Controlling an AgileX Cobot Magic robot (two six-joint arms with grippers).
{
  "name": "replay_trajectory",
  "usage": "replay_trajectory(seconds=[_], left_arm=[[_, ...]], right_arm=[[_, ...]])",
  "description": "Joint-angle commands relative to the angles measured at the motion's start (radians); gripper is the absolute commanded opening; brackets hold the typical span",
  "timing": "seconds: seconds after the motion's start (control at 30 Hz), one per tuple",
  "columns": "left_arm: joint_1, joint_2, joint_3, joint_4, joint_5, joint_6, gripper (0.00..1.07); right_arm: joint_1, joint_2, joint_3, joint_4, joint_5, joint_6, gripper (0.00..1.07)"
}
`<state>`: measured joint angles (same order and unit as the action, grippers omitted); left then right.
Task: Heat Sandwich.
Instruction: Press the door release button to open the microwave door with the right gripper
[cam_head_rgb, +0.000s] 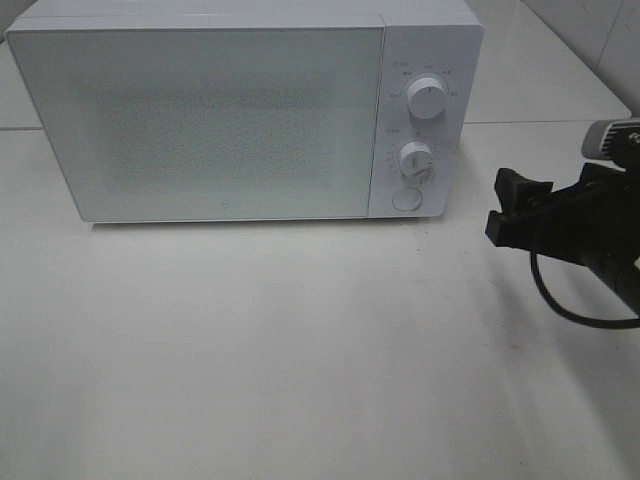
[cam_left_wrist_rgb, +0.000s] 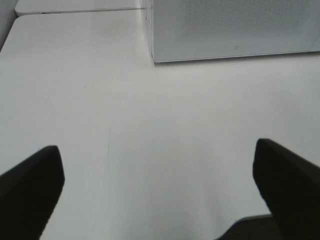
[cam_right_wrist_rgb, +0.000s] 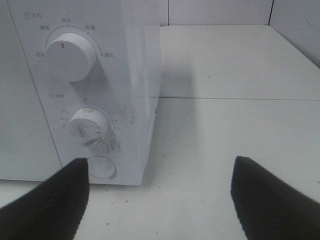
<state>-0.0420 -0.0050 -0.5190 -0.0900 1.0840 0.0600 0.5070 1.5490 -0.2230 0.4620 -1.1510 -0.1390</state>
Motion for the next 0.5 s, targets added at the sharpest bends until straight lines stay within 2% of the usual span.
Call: replay_trajectory(seconds=[0.03, 0.13, 0.17, 0.27, 0.5], left_arm=[[0.0, -0.017, 0.001, -0.001, -0.013, -0.005, 0.98], [0.0, -0.017, 0.001, -0.001, -0.013, -0.005, 0.98], [0.0, -0.017, 0.001, -0.001, -0.013, -0.005, 0.98], [0.0, -0.017, 0.001, -0.001, -0.013, -0.005, 0.98], [0.0, -0.017, 0.001, -0.001, -0.013, -0.005, 0.98]], right_arm=[[0.084, 0.03, -0.004, 0.094, -0.053, -0.019, 0.76], [0.133, 0.049, -0.004, 0.133, -0.076, -0.019, 0.76], [0.184, 0.07, -0.009, 0.171, -0.089, -0.019, 0.76], [0.246, 0.1, -0.029, 0.22, -0.084, -0.02, 0.76], [0.341, 0.167, -0.092, 0.28, -0.079, -0.05, 0.76]])
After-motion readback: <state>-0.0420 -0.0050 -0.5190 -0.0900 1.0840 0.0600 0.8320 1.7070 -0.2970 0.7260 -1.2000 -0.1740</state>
